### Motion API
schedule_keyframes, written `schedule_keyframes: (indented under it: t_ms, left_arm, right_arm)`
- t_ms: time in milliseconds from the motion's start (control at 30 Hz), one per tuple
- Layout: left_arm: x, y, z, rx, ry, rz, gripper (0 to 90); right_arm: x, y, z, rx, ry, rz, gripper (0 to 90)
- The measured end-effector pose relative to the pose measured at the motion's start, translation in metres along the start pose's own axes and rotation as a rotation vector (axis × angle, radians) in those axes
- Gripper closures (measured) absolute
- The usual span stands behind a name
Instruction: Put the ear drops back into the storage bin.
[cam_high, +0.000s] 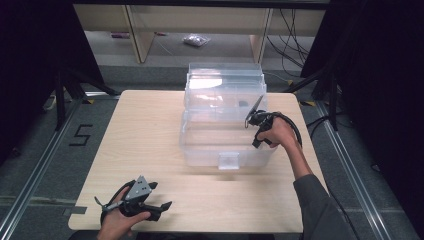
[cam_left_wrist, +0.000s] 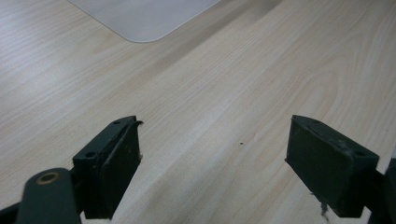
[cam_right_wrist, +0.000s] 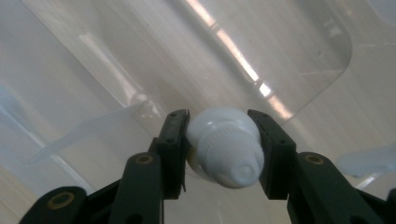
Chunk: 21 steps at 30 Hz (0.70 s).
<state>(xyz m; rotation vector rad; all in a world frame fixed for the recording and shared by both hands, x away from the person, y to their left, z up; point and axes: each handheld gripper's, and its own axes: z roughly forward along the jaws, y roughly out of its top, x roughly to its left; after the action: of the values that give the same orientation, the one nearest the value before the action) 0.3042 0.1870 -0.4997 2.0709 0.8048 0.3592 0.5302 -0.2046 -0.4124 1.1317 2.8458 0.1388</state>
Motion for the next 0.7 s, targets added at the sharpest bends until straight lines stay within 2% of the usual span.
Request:
schedule_keyframes:
  t_ms: [33,67,100,133,167,200,267,300,333,367,400,467,533,600,633,700]
  left_arm:
    - [0.0,0.0,0.0,0.0,0.0,0.0,17.0]
    - [0.0,0.0,0.0,0.0,0.0,0.0,17.0]
    - [0.001,0.0,0.0,0.006,-0.004,0.012,16.9]
    - [0.001,0.0,0.0,0.009,-0.006,0.01,17.0]
    - [0.0,0.0,0.0,0.0,-0.005,-0.001,17.0]
    - [0.0,0.0,0.0,-0.002,-0.006,0.001,17.0]
    - [0.0,0.0,0.0,-0.003,-0.006,0.001,16.9]
    - [0.0,0.0,0.0,-0.001,-0.006,-0.001,17.0]
    - [0.0,0.0,0.0,-0.001,-0.006,-0.001,17.0]
    - [0.0,0.0,0.0,-0.001,-0.006,0.0,17.0]
    - [0.0,0.0,0.0,0.001,-0.006,-0.001,17.0]
    - [0.001,0.0,0.0,0.01,-0.006,0.009,16.9]
    - [0.001,0.0,0.0,0.01,-0.006,0.009,17.0]
    - [0.001,0.0,0.0,-0.001,-0.005,0.005,17.0]
    - [0.003,0.0,-0.001,0.017,0.002,0.029,17.0]
    - [0.002,0.0,-0.001,0.014,0.001,0.023,17.0]
  right_arm:
    - [-0.003,0.001,0.003,-0.008,-0.001,-0.027,60.0]
    - [-0.003,0.001,0.003,-0.008,-0.001,-0.027,60.0]
    - [-0.001,0.002,0.005,0.012,0.003,0.008,60.0]
    - [-0.003,0.001,0.007,0.002,0.006,-0.008,60.0]
    - [-0.002,0.002,0.007,0.008,0.008,0.012,60.0]
    - [-0.003,0.003,0.008,0.005,0.01,0.0,60.0]
    - [-0.002,0.003,0.01,0.019,0.012,0.026,60.0]
    - [-0.004,0.004,0.011,0.034,0.008,0.0,60.0]
    - [-0.004,0.004,0.011,0.034,0.008,0.0,60.0]
    - [-0.001,0.004,0.014,0.045,0.012,0.028,60.0]
    - [-0.002,0.004,0.015,0.044,0.011,0.014,60.0]
    - [-0.002,0.004,0.016,0.043,0.015,0.025,60.0]
    - [-0.004,0.005,0.02,0.044,0.011,-0.006,60.0]
    - [-0.004,0.005,0.02,0.046,0.012,0.004,60.0]
    - [-0.003,0.005,0.021,0.044,0.014,0.004,60.0]
    - [-0.003,0.006,0.021,0.044,0.011,0.0,59.9]
